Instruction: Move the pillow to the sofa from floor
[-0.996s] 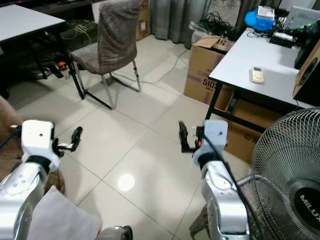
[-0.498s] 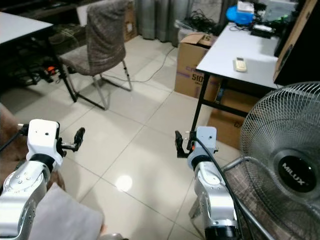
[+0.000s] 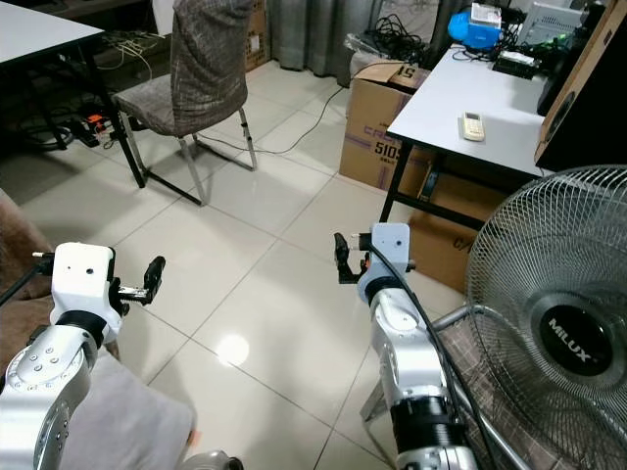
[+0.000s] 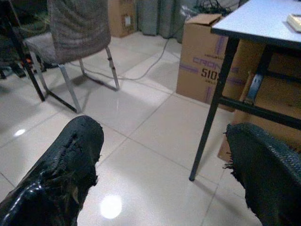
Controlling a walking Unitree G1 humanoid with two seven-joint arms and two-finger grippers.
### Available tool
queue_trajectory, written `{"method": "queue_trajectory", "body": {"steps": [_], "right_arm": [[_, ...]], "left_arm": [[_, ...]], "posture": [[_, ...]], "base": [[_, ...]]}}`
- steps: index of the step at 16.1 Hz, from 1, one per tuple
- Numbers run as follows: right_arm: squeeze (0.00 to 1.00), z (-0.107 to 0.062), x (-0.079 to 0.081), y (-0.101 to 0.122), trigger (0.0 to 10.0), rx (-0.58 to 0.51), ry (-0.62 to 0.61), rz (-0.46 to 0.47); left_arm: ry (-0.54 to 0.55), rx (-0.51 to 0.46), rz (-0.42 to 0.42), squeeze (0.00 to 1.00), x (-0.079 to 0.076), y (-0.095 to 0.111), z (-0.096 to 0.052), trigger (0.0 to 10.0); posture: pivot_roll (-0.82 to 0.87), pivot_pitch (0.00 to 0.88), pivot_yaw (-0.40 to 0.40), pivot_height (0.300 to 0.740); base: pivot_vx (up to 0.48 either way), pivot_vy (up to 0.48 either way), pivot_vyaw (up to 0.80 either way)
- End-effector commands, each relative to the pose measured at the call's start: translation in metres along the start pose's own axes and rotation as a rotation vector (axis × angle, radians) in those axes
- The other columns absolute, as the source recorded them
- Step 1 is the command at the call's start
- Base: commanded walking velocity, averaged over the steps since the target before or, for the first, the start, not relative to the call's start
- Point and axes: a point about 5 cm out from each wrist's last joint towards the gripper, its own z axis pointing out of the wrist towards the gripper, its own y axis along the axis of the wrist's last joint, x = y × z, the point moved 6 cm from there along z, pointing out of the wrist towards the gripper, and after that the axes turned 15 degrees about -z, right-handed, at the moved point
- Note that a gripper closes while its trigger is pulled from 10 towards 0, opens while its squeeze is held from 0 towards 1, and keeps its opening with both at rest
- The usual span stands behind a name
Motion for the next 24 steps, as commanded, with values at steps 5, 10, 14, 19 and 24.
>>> {"method": "queue_trajectory", "body": {"steps": [5,10,14,19,24], "right_arm": [[0.0,0.012,-0.004,0.017,10.0,-0.026,-0.014,0.015],[0.0,0.02,-0.005,0.018,10.0,0.002,-0.045,0.055],[0.0,0.024,-0.007,0.019,10.0,0.007,-0.091,0.067],[0.0,-0.043,-0.03,-0.005,10.0,-0.043,-0.108,0.047],[0.0,-0.053,-0.026,0.002,10.0,-0.037,-0.053,0.013]], "left_arm": [[-0.031,-0.033,0.012,0.0,-0.01,0.006,-0.003,10.0],[-0.074,-0.004,0.028,0.0,-0.015,0.002,0.002,10.0],[-0.085,0.0,0.025,0.0,-0.014,0.004,0.01,10.0],[-0.075,-0.003,0.007,0.0,-0.012,0.001,0.015,10.0],[-0.069,-0.001,-0.006,0.0,-0.013,-0.003,0.014,10.0]], "posture": [[0.09,0.0,-0.023,0.74],[0.08,0.0,0.024,0.74],[0.07,0.0,0.059,0.74],[0.06,0.0,0.041,0.74],[0.06,0.0,0.023,0.74]], "base": [[0.0,0.0,0.0],[0.0,0.0,0.0],[0.0,0.0,0.0],[-0.192,0.0,0.0],[-0.24,0.0,0.0]]}}
